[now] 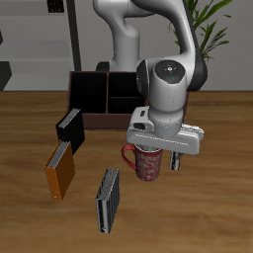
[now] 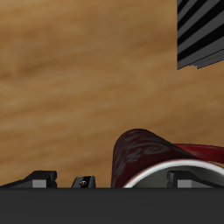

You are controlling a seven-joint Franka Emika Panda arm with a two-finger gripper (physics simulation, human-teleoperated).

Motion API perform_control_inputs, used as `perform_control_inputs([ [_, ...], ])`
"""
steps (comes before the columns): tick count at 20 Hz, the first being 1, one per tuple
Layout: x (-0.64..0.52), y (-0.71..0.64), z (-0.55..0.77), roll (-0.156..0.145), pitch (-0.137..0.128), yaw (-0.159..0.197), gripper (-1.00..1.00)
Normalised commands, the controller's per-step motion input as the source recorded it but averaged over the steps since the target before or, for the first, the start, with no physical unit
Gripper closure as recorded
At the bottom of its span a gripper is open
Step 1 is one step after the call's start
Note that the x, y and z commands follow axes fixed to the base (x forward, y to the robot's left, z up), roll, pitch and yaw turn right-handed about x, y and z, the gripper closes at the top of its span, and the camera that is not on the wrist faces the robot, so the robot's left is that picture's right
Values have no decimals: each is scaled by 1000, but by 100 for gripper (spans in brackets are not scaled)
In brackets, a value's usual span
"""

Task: Place the red mug into the back desk caddy's right compartment

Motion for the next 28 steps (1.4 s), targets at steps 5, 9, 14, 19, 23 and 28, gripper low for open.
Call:
perform_control_inputs([
  [5,6,-47,-135,4,33,-34,100],
  [9,42,-58,-27,-5,12,-23,100],
  [14,-60,-127,241,-12,-37,-4,100],
  [19,-127,-164,490,-28,-66,29,100],
  [23,-240,-101,618,-28,-69,28,100],
  [28,-322,-42,562,-11,-58,39,100],
])
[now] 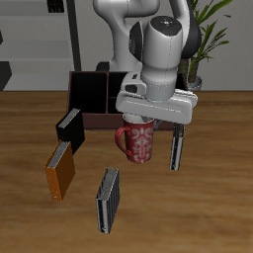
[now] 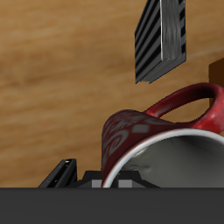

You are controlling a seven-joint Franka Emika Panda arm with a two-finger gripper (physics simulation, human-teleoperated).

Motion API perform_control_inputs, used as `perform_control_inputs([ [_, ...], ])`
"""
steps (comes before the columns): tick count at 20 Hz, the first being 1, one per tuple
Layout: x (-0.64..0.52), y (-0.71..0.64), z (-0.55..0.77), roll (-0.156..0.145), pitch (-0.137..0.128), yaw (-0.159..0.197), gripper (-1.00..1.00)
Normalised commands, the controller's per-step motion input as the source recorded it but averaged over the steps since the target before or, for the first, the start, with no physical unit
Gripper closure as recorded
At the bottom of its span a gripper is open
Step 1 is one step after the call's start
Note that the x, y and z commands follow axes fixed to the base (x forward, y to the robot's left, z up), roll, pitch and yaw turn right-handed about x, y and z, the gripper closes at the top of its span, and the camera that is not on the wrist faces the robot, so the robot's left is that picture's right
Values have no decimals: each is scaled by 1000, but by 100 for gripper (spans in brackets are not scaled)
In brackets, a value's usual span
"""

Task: Place the red mug into the back desk caddy's right compartment

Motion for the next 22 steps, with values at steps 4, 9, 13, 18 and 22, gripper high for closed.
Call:
perform_control_inputs([
  [4,-298,-67,427,-27,-27,23,100],
  [9,-428,-26,471,-22,-43,43,100],
  [13,-629,57,505,-2,-54,51,100],
  [18,-512,124,260,5,-11,4,100],
  [22,-438,87,148,-1,6,18,100],
])
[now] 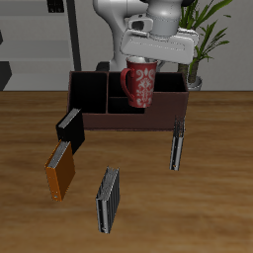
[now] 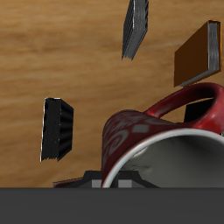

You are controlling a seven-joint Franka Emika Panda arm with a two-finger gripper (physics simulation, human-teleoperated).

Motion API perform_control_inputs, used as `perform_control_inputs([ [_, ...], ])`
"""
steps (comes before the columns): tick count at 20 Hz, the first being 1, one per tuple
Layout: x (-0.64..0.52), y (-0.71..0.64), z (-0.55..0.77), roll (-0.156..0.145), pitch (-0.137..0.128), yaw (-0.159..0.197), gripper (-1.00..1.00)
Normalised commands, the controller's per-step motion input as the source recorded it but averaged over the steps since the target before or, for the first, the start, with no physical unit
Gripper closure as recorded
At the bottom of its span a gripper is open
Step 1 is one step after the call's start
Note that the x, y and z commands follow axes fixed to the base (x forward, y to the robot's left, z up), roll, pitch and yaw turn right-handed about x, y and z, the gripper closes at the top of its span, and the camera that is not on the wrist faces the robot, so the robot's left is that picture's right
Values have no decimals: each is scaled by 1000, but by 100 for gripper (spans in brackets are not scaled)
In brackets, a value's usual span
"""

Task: Place the red mug into the back desk caddy's right compartment

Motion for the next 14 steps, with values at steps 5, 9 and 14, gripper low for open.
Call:
perform_control_inputs([
  [5,-538,114,217,12,-42,27,100],
  [9,-447,113,149,27,-45,49,100],
  [14,-430,140,22,37,-17,40,100],
])
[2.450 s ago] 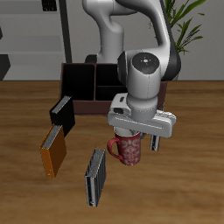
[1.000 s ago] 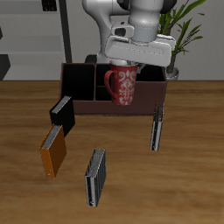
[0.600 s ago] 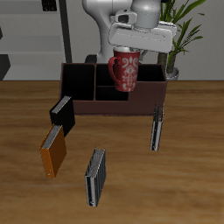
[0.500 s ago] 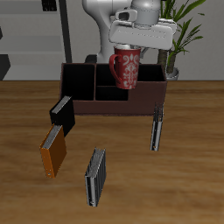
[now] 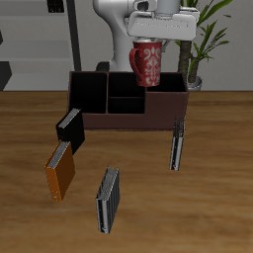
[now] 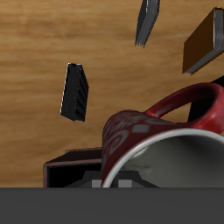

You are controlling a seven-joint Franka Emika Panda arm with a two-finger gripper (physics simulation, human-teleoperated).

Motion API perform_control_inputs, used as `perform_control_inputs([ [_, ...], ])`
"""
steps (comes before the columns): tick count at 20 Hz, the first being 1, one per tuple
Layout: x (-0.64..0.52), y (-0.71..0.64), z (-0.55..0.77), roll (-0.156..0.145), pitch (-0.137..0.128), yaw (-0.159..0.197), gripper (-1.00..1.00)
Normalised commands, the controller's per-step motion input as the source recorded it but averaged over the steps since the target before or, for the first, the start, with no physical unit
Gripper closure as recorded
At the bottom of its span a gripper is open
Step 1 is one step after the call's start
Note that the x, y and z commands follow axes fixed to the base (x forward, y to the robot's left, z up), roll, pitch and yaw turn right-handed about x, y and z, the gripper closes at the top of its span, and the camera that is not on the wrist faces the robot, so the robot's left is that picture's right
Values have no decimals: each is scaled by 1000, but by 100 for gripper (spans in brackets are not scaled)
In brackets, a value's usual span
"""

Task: Place the red mug into the back desk caddy's right compartment

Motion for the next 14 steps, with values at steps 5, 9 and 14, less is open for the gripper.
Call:
perform_control_inputs([
  [5,-480,227,-84,54,-16,75,100],
  [9,-363,124,-39,5,-17,58,100],
  [14,-245,28,-132,-44,14,23,100],
])
